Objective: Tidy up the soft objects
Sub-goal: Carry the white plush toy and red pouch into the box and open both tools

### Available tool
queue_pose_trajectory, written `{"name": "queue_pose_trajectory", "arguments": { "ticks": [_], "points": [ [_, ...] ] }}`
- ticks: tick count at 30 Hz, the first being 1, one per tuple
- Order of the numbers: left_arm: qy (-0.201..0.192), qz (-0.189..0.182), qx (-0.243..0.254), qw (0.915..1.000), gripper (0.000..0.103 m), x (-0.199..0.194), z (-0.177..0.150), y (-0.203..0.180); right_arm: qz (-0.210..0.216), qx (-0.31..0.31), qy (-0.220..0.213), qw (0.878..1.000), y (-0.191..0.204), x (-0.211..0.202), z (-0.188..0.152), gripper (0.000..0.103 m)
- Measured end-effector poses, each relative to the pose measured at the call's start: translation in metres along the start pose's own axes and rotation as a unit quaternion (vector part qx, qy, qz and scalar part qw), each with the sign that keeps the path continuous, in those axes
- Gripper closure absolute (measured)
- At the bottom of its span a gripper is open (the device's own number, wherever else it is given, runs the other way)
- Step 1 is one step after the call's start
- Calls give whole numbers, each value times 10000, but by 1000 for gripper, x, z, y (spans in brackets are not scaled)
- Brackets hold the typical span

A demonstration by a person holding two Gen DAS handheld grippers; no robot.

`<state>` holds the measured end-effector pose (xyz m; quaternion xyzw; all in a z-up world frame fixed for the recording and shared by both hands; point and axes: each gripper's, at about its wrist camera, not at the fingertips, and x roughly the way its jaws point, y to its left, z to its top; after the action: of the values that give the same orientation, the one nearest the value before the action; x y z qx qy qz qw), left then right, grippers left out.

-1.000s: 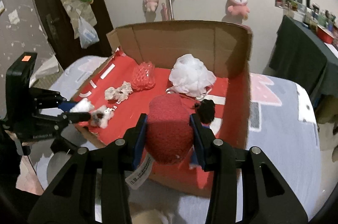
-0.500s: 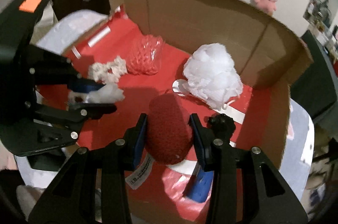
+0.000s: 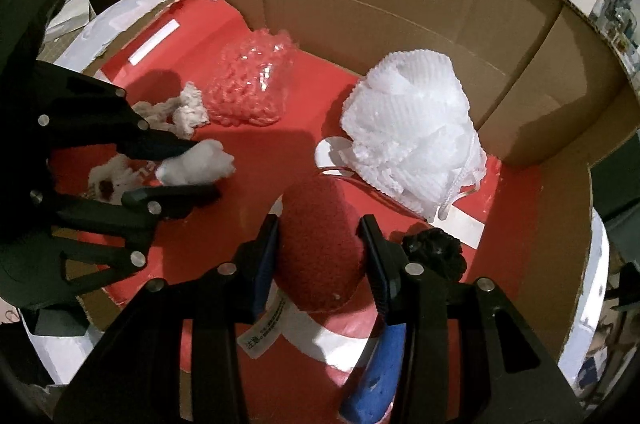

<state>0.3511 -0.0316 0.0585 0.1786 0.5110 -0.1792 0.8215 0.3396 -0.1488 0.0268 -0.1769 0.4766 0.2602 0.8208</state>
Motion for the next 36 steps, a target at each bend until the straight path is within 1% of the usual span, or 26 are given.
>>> {"name": "queue_pose_trajectory", "arguments": {
  "ticks": [4,6,9,16,18,19,20,21,22,25,27,29,30,32,33,34,36],
  "points": [
    [-9,37,-70,10000,78,1,4,2,70,154,76,9998,-7,6,-1,62],
    [50,20,-68,10000,78,1,2,0,99,201,72,9997,-9,8,-2,62],
    [18,25,-42,10000,78,1,4,-2,147,267,80,9995,-11,8,-2,62],
    [-16,64,-60,10000,69,0,7,-3,197,311,103,9993,-14,9,0,61],
    [-23,61,-85,9999,62,1,9,0,206,332,97,9992,-18,8,1,60],
    [-28,57,-103,9999,54,0,10,1,215,345,89,9991,-19,8,1,59],
    [-56,39,-116,9999,51,-2,9,1,216,345,83,9991,-19,6,0,56],
    [-77,17,-113,9999,51,-1,8,2,212,341,69,9992,-19,5,0,53],
    [-87,0,-96,9999,51,-1,7,2,197,340,49,9992,-19,4,0,48],
    [-156,4,-80,9998,48,-12,4,-1,173,374,-2,9992,-18,-1,0,48],
    [-206,-4,-96,9997,43,-15,3,-2,161,388,-29,9991,-18,-7,-1,48],
    [-324,-3,-146,9994,36,-24,1,-3,154,392,-81,9991,-16,-14,-1,47],
    [-374,-3,-174,9991,35,-29,-1,-4,118,389,-112,9991,-15,-18,-1,46],
    [-517,-40,-254,9983,29,-43,-3,-3,64,411,-214,9989,-14,-30,-1,39],
    [-574,-43,-289,9979,27,-48,-5,-3,50,436,-281,9986,-13,-37,-2,38],
    [-656,-34,-340,9973,23,-55,-6,-2,44,457,-339,9984,-13,-43,-3,36],
    [-919,-15,-484,9946,18,-76,-12,-1,41,507,-480,9976,-9,-59,-5,34]
  ]
}}
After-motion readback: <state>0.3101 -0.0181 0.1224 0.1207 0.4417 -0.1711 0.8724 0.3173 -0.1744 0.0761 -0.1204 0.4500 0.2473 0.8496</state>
